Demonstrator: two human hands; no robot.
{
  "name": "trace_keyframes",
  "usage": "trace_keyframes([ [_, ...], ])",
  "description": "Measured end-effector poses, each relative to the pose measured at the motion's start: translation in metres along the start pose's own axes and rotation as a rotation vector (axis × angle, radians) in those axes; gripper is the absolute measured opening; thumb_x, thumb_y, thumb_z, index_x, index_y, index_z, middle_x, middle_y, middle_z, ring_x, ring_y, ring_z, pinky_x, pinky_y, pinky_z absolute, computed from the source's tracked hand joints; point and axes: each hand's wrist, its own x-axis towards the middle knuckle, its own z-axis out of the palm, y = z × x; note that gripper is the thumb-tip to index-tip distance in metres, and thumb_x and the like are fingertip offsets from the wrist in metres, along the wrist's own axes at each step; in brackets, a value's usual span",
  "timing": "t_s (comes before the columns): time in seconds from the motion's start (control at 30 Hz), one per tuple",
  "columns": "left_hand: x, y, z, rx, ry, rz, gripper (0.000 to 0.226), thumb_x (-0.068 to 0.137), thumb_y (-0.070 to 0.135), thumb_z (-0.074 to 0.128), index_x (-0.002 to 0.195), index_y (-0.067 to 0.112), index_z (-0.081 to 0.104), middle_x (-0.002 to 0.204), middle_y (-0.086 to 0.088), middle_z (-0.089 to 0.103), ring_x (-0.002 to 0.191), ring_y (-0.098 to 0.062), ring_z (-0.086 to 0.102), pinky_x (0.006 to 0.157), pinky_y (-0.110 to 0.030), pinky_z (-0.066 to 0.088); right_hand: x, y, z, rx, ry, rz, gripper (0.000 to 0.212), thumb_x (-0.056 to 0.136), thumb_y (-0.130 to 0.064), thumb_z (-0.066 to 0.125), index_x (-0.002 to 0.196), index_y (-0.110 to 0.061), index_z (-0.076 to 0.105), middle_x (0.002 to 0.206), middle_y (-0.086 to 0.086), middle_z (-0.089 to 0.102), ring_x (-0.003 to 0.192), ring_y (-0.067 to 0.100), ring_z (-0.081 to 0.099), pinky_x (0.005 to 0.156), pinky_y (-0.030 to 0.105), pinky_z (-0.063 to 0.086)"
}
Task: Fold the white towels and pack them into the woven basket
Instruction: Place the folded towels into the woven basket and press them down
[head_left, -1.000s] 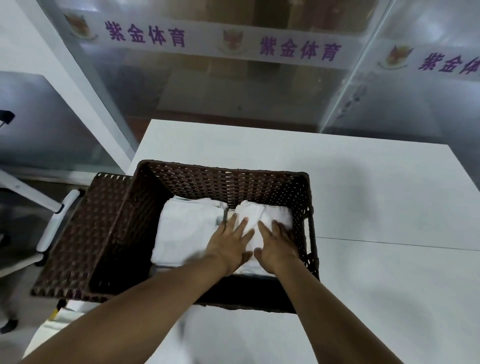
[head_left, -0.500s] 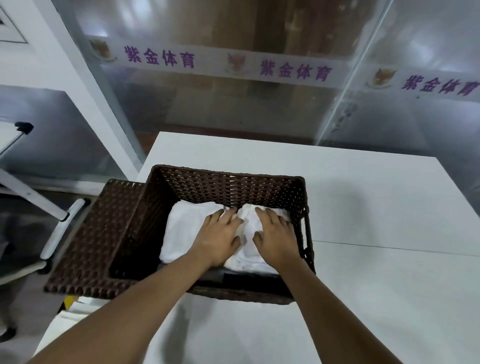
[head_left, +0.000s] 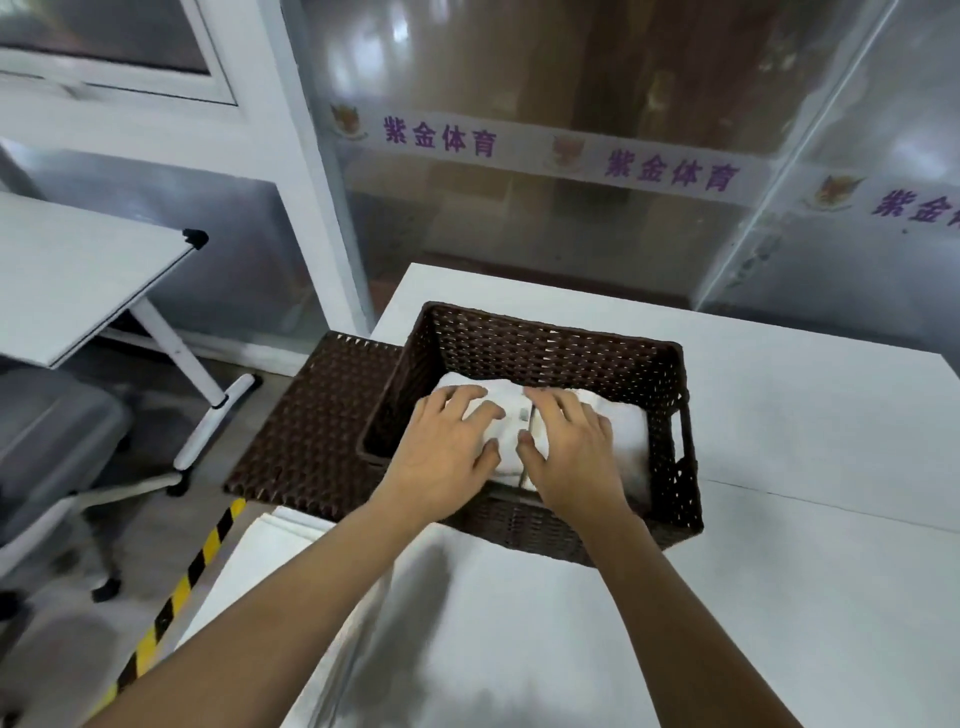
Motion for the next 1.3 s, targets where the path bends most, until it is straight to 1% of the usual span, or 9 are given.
trace_keyframes([
  [0.13, -0.043, -0.026, -0.012, 0.01, 0.081, -0.05, 0.038, 0.09, 0.037, 0.048, 0.124, 0.025, 0.062, 0.136, -0.002, 0.054, 0.121, -0.028, 0.049, 0.1, -0.043, 0.041, -0.01, -0.044, 0.007, 0.089, 0.044, -0.054, 0.048, 0.092, -0.036, 0.053, 0.137, -0.021, 0.056, 0.132, 0.0, 0.059, 0.117, 0.024, 0.057, 0.098, 0.044, 0.044],
  [0.47, -0.19, -0.097, 0.013, -0.029, 0.113, -0.326, 0.037, 0.089, 0.036, 0.044, 0.12, 0.024, 0.062, 0.123, 0.001, 0.058, 0.108, -0.027, 0.055, 0.093, -0.043, 0.044, -0.082, -0.124, 0.05, 0.21, 0.008, -0.153, 0.041, 0.09, -0.027, 0.06, 0.13, -0.019, 0.063, 0.116, 0.0, 0.063, 0.101, 0.023, 0.059, 0.089, 0.043, 0.046],
  [0.57, -0.229, -0.118, 0.037, -0.014, -0.001, -0.462, 0.037, 0.093, 0.033, 0.052, 0.129, 0.026, 0.057, 0.134, -0.003, 0.055, 0.118, -0.033, 0.055, 0.101, -0.047, 0.043, -0.106, -0.135, 0.075, 0.198, -0.125, -0.143, 0.042, 0.089, -0.028, 0.057, 0.131, -0.022, 0.061, 0.118, -0.001, 0.062, 0.102, 0.024, 0.059, 0.088, 0.044, 0.046],
  [0.67, -0.258, -0.139, 0.052, -0.009, -0.141, -0.625, 0.053, 0.096, 0.032, 0.058, 0.146, 0.029, 0.043, 0.155, -0.008, 0.038, 0.137, -0.039, 0.04, 0.111, -0.052, 0.033, -0.133, -0.14, 0.099, 0.191, -0.272, -0.115, 0.041, 0.089, -0.028, 0.056, 0.13, -0.023, 0.059, 0.116, 0.0, 0.061, 0.102, 0.025, 0.058, 0.089, 0.043, 0.045],
  [0.8, -0.283, -0.172, 0.065, -0.054, -0.373, -0.817, 0.079, 0.087, 0.062, 0.062, 0.152, 0.054, 0.018, 0.166, -0.006, 0.006, 0.151, -0.038, 0.012, 0.117, -0.057, 0.02, -0.163, -0.139, 0.123, 0.169, -0.446, -0.069, 0.041, 0.093, -0.026, 0.059, 0.133, -0.024, 0.055, 0.117, 0.0, 0.06, 0.103, 0.025, 0.059, 0.092, 0.039, 0.043],
  [0.87, -0.292, -0.181, 0.072, -0.153, -0.439, -0.876, 0.083, 0.081, 0.072, 0.062, 0.147, 0.064, 0.012, 0.166, -0.003, 0.003, 0.149, -0.039, 0.017, 0.116, -0.059, 0.029, -0.173, -0.14, 0.13, 0.176, -0.518, -0.032, 0.043, 0.095, -0.028, 0.058, 0.137, -0.025, 0.052, 0.117, 0.0, 0.059, 0.104, 0.024, 0.059, 0.093, 0.037, 0.043],
  [0.97, -0.297, -0.176, 0.083, -0.315, -0.41, -0.872, 0.087, 0.076, 0.074, 0.066, 0.146, 0.067, 0.015, 0.162, -0.007, 0.013, 0.143, -0.04, 0.029, 0.113, -0.055, 0.035, -0.185, -0.137, 0.139, 0.2, -0.615, 0.052, 0.045, 0.096, -0.031, 0.058, 0.139, -0.025, 0.048, 0.119, 0.001, 0.058, 0.108, 0.024, 0.059, 0.094, 0.037, 0.044],
  [1.1, -0.295, -0.137, 0.105, -0.418, -0.343, -0.893, 0.09, 0.073, 0.075, 0.067, 0.146, 0.064, 0.017, 0.16, -0.009, 0.016, 0.138, -0.04, 0.036, 0.112, -0.055, 0.038, -0.195, -0.126, 0.143, 0.33, -0.715, 0.351, 0.052, 0.097, -0.041, 0.06, 0.142, -0.028, 0.039, 0.13, 0.008, 0.056, 0.119, 0.029, 0.056, 0.098, 0.041, 0.047],
  [1.3, -0.267, -0.085, 0.129, -0.436, -0.4, -0.774, 0.085, 0.081, 0.072, 0.061, 0.15, 0.059, 0.013, 0.157, -0.007, 0.017, 0.13, -0.038, 0.043, 0.109, -0.054, 0.04, -0.205, -0.098, 0.138, 0.427, -0.648, 0.694, 0.064, 0.093, -0.051, 0.062, 0.143, -0.021, 0.038, 0.14, 0.009, 0.057, 0.124, 0.032, 0.056, 0.102, 0.044, 0.048],
])
